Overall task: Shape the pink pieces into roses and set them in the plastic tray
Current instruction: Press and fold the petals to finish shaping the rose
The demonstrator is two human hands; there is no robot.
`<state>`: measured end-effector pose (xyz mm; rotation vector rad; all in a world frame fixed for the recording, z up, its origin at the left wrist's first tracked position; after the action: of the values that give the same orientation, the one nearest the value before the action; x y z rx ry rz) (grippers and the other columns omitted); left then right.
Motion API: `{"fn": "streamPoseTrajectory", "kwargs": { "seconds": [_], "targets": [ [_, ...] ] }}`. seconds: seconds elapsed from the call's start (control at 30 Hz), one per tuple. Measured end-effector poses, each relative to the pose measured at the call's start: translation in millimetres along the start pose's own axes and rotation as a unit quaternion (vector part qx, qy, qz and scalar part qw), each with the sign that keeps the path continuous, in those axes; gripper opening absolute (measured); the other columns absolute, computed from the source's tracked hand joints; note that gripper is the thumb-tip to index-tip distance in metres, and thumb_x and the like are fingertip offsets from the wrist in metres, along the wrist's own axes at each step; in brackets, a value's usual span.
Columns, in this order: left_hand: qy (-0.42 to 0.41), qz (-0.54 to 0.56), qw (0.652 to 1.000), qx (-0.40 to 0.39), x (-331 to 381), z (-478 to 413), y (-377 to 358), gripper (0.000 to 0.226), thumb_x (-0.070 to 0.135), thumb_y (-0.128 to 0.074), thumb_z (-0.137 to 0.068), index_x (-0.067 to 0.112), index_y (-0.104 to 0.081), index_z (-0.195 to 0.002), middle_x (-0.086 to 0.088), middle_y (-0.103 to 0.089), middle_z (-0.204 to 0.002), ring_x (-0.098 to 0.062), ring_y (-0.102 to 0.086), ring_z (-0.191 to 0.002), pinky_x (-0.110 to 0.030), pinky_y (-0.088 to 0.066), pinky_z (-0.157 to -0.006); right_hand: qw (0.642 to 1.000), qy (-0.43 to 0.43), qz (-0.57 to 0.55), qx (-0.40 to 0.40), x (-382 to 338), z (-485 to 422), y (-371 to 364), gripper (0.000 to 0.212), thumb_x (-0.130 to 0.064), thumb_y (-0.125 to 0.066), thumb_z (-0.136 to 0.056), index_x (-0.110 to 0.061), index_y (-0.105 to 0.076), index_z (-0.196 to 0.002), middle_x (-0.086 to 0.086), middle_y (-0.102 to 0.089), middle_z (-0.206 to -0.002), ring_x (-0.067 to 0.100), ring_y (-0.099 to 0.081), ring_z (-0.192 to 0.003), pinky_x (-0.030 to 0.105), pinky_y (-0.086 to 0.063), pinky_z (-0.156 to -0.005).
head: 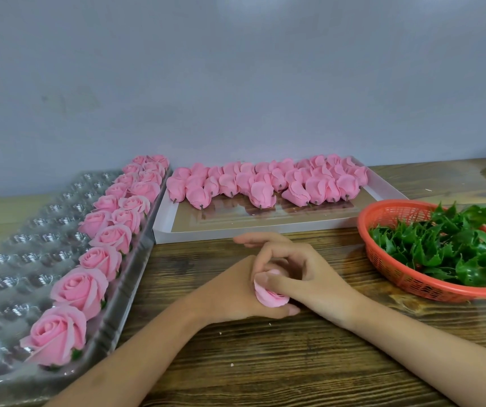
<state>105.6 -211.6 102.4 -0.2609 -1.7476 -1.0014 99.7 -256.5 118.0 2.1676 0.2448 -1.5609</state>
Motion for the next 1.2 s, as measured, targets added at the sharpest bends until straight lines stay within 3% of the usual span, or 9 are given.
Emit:
{"fn": "streamPoseTrajectory", "kwargs": {
  "seconds": [0.23, 0.4, 0.47, 0.6, 0.67, 0.8, 0.93, 1.07, 1.2],
  "targets": [
    [0.016, 0.020, 1.000, 0.014, -5, 2, 3, 0.050, 0.024, -0.078, -0.078, 0.040, -0.051, -0.117, 0.023, -0.059, -0.118, 0.006, -0.054, -0.112, -0.008, -0.041, -0.092, 0.998, -0.024, 0.034, -0.049, -6, -7, 4, 0.023, -0.003, -0.068, -0.089, -0.021, -0.072, -0.074, -0.009, -0.058, -0.134, -0.001, -0.051, -0.128, 0.018, -0.041, -0.100],
    [0.001, -0.014, 1.000, 0.001, 4, 2, 0, 0.049, 0.023, -0.076, -0.080, 0.058, -0.050, -0.102, 0.045, -0.054, -0.108, 0.017, -0.052, -0.104, 0.001, -0.039, -0.081, 0.988, -0.074, 0.095, -0.095, -12, -8, 8, 0.019, -0.009, -0.070, -0.089, -0.022, -0.074, -0.076, -0.019, -0.055, -0.134, -0.009, -0.053, -0.121, 0.011, -0.042, -0.097],
    [0.003, -0.021, 1.000, -0.005, 1, 2, -1, 0.042, 0.024, -0.076, -0.080, 0.052, -0.051, -0.100, 0.046, -0.055, -0.101, 0.017, -0.054, -0.099, 0.000, -0.040, -0.078, 0.984, -0.073, 0.141, -0.077, -15, -8, 9, 0.020, -0.015, -0.071, -0.089, -0.027, -0.072, -0.073, -0.023, -0.056, -0.130, -0.010, -0.055, -0.115, 0.012, -0.042, -0.096],
    [0.004, -0.011, 1.000, 0.008, -7, -1, 2, 0.024, 0.019, -0.076, -0.080, 0.011, -0.063, -0.098, 0.002, -0.069, -0.095, -0.013, -0.064, -0.091, -0.025, -0.053, -0.082, 0.973, -0.033, 0.228, 0.016, -21, -2, 7, 0.018, -0.019, -0.070, -0.087, -0.030, -0.064, -0.074, -0.022, -0.058, -0.120, -0.009, -0.054, -0.112, 0.012, -0.042, -0.081],
    [0.003, 0.000, 1.000, 0.004, -9, 0, 2, 0.024, 0.014, -0.074, -0.081, 0.001, -0.062, -0.097, -0.005, -0.067, -0.094, -0.015, -0.064, -0.092, -0.020, -0.051, -0.082, 0.968, 0.009, 0.244, 0.056, -24, 1, 5, 0.015, -0.016, -0.071, -0.085, -0.026, -0.060, -0.084, -0.018, -0.059, -0.117, -0.004, -0.054, -0.110, 0.011, -0.041, -0.082],
    [0.002, -0.010, 1.000, 0.008, -6, 2, 3, 0.017, 0.012, -0.074, -0.080, 0.011, -0.062, -0.092, 0.012, -0.064, -0.091, -0.002, -0.061, -0.090, -0.012, -0.047, -0.080, 0.972, 0.068, 0.192, 0.112, -21, 7, 4, 0.020, -0.015, -0.074, -0.084, -0.022, -0.057, -0.092, -0.010, -0.061, -0.117, 0.001, -0.053, -0.121, 0.015, -0.039, -0.094],
    [0.001, -0.017, 0.996, 0.088, -4, -1, 17, 0.020, 0.009, -0.072, -0.081, 0.028, -0.066, -0.077, 0.017, -0.064, -0.075, 0.006, -0.059, -0.075, -0.006, -0.044, -0.068, 0.974, 0.105, 0.142, 0.143, -16, 10, 8, 0.019, -0.020, -0.077, -0.085, -0.020, -0.060, -0.095, -0.008, -0.060, -0.116, 0.007, -0.048, -0.131, 0.016, -0.039, -0.098],
    [-0.017, 0.007, 0.987, 0.159, -1, 2, 30, 0.036, 0.011, -0.074, -0.079, 0.045, -0.065, -0.071, 0.018, -0.067, -0.073, 0.002, -0.062, -0.071, -0.012, -0.045, -0.063, 0.988, 0.065, 0.071, 0.122, 1, 6, 7, 0.018, -0.022, -0.076, -0.085, -0.020, -0.068, -0.100, -0.006, -0.062, -0.116, 0.010, -0.049, -0.131, 0.037, -0.047, -0.102],
    [-0.040, 0.002, 0.988, 0.147, 7, 3, 30, 0.043, 0.007, -0.075, -0.077, 0.048, -0.062, -0.074, 0.024, -0.064, -0.075, 0.003, -0.060, -0.073, -0.009, -0.043, -0.065, 0.994, 0.053, 0.045, 0.089, 4, 1, 8, 0.019, -0.019, -0.076, -0.083, -0.023, -0.071, -0.101, -0.003, -0.062, -0.122, 0.007, -0.048, -0.132, 0.042, -0.043, -0.109]
  ]
}}
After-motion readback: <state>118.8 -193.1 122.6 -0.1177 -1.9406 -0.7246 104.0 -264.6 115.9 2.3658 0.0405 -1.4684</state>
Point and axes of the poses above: each hand's wrist, its own z-axis away from the middle knuckle, its own y-axis out of the back of the hand, x = y × z, the point moved 9 cm from there along -z, towards the middle knuckle
